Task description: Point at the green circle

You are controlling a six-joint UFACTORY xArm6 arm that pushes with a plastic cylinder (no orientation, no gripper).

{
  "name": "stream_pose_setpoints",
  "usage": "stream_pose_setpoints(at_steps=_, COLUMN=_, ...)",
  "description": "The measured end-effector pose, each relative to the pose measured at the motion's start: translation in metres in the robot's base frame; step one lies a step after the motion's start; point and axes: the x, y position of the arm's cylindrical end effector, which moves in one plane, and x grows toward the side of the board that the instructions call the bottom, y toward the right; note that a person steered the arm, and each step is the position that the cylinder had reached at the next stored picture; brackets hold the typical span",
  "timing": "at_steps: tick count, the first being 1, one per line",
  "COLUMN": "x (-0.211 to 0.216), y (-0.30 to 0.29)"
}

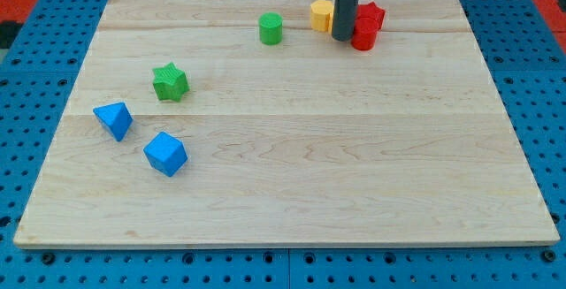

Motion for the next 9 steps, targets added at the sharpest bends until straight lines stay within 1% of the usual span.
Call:
stream_pose_setpoints(at_steps=5, x=-0.010, y=-0.004)
stream_pose_setpoints(at_steps=6, x=0.001, y=-0.026)
stream_pose_setpoints(at_steps=7, x=0.027, y=-0.040)
stream_pose_setpoints(at_steps=8, x=0.056, y=-0.029)
stream_pose_setpoints(at_steps=9, x=0.066, y=-0.081)
